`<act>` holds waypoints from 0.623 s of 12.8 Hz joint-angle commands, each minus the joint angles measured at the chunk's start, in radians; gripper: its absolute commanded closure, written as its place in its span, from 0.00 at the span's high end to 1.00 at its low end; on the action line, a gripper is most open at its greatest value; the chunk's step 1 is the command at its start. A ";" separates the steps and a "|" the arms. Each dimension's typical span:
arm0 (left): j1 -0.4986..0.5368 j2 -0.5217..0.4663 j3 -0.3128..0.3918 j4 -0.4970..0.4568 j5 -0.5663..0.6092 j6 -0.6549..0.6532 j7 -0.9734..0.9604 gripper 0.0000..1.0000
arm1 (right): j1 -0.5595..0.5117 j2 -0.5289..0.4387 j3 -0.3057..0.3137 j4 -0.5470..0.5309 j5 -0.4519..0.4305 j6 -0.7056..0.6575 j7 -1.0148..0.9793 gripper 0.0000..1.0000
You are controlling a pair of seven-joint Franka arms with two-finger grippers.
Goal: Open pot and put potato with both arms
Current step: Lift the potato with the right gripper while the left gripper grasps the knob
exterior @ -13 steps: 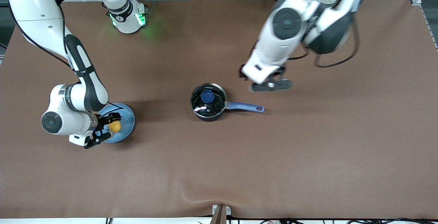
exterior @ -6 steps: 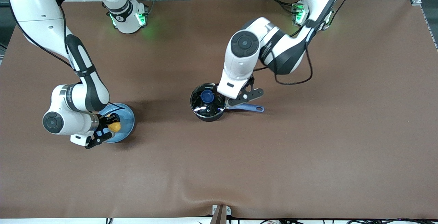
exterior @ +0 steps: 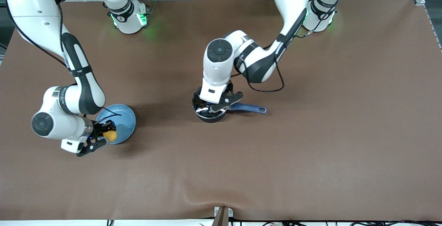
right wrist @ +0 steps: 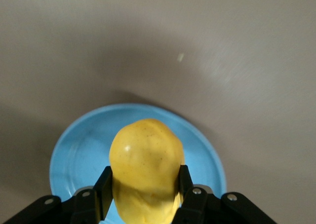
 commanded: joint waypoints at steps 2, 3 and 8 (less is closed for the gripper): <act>-0.032 0.051 0.018 0.051 0.020 0.011 -0.058 1.00 | 0.011 -0.090 0.025 0.037 0.025 -0.021 0.005 0.07; -0.034 0.057 0.019 0.048 0.020 0.015 -0.068 1.00 | 0.009 -0.105 0.041 0.038 0.083 -0.022 0.032 0.07; -0.045 0.071 0.019 0.038 0.017 0.027 -0.154 1.00 | 0.119 -0.191 0.047 0.046 0.163 -0.096 0.260 0.07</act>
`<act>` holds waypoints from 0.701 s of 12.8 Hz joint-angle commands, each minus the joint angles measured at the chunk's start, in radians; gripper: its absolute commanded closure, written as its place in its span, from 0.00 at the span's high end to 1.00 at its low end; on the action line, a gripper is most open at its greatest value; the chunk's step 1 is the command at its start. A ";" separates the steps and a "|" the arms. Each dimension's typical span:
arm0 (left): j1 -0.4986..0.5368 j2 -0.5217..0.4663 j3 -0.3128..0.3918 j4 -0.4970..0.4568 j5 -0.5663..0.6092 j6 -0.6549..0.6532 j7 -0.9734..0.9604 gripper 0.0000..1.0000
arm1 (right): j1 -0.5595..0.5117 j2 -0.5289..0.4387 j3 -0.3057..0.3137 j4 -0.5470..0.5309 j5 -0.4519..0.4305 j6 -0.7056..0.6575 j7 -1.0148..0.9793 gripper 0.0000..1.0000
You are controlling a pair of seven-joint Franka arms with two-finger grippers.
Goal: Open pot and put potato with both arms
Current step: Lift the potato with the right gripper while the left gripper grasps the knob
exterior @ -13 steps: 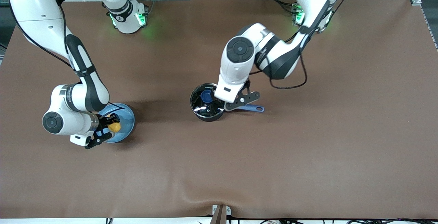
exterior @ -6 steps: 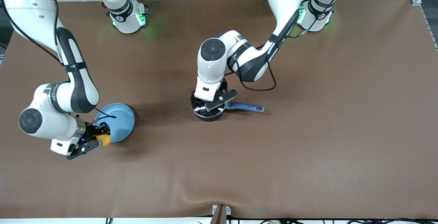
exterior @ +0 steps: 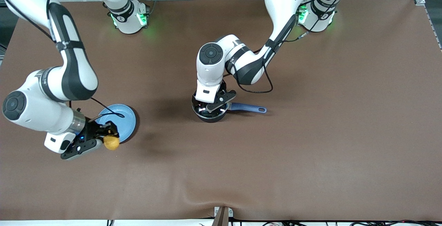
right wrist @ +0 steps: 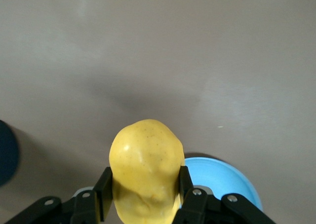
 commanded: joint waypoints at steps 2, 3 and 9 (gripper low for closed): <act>-0.012 0.020 0.012 0.020 0.017 -0.006 -0.042 1.00 | 0.091 -0.068 -0.004 -0.012 0.021 -0.080 0.187 0.07; -0.012 0.027 0.012 0.022 0.017 -0.003 -0.043 1.00 | 0.116 -0.078 -0.004 -0.012 0.021 -0.098 0.223 0.08; -0.020 0.031 0.010 0.016 0.014 -0.003 -0.063 0.80 | 0.133 -0.083 -0.004 -0.006 0.073 -0.117 0.316 0.08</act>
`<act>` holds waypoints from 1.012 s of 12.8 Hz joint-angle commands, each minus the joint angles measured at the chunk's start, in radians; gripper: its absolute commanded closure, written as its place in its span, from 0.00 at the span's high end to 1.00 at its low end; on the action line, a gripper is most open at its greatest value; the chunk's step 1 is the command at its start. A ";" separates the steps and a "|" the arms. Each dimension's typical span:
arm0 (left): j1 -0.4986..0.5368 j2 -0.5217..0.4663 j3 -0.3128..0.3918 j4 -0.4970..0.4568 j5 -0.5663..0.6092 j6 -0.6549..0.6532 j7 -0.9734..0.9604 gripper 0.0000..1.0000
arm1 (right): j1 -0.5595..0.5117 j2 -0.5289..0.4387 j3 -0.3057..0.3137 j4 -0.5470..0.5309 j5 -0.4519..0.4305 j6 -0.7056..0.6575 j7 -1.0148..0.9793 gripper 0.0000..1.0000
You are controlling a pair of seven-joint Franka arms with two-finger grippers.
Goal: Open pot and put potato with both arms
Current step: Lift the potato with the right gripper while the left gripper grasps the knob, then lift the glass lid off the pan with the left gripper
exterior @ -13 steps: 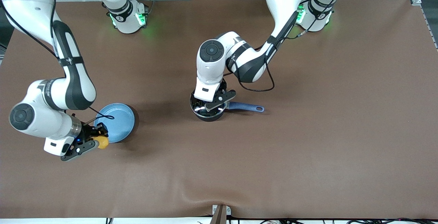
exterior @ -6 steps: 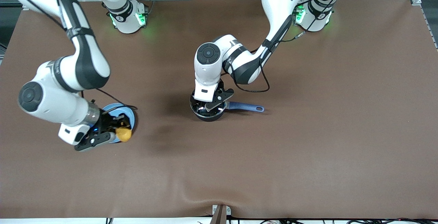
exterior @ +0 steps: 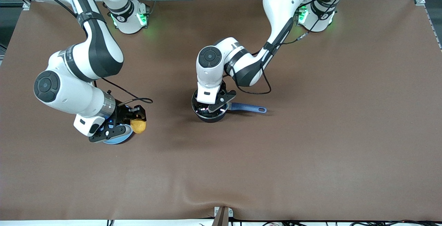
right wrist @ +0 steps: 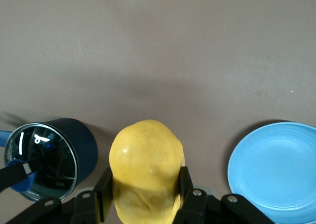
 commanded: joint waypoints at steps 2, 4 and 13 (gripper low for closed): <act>-0.014 0.009 0.007 0.016 0.008 -0.005 -0.026 0.49 | 0.030 -0.014 -0.004 0.000 0.028 -0.008 0.096 0.08; -0.016 0.003 0.002 0.013 0.006 -0.016 -0.026 0.07 | 0.042 -0.014 -0.004 0.006 0.028 -0.008 0.117 0.08; 0.020 -0.222 0.012 -0.060 0.035 -0.267 0.058 0.00 | 0.059 -0.011 -0.004 0.002 0.030 -0.004 0.146 0.08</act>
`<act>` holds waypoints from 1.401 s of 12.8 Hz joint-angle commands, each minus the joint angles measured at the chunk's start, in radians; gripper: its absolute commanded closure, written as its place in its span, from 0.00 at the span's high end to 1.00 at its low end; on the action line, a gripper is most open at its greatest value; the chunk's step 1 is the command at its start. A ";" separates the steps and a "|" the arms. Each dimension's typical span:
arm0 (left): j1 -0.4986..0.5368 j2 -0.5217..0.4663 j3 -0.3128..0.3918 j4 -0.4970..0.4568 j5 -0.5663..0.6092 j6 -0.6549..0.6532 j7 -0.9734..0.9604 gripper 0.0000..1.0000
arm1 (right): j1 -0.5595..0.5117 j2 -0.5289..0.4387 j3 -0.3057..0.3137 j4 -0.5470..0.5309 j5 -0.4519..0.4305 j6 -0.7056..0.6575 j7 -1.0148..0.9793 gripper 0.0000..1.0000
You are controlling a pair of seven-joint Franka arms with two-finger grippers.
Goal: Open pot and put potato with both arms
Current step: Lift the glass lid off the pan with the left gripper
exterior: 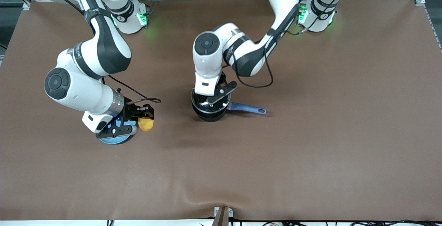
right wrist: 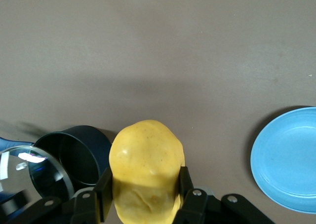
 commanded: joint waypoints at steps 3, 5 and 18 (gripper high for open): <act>0.131 -0.245 0.002 -0.212 0.031 -0.071 0.173 0.00 | 0.101 -0.010 -0.008 -0.003 0.010 0.004 0.125 0.08; 0.234 -0.339 -0.002 -0.321 0.018 -0.071 0.287 0.00 | 0.185 0.014 -0.009 -0.008 0.004 0.039 0.147 0.05; 0.743 -0.501 -0.004 -0.884 0.014 0.346 0.983 0.00 | 0.425 0.223 -0.015 -0.080 -0.113 0.295 0.460 0.00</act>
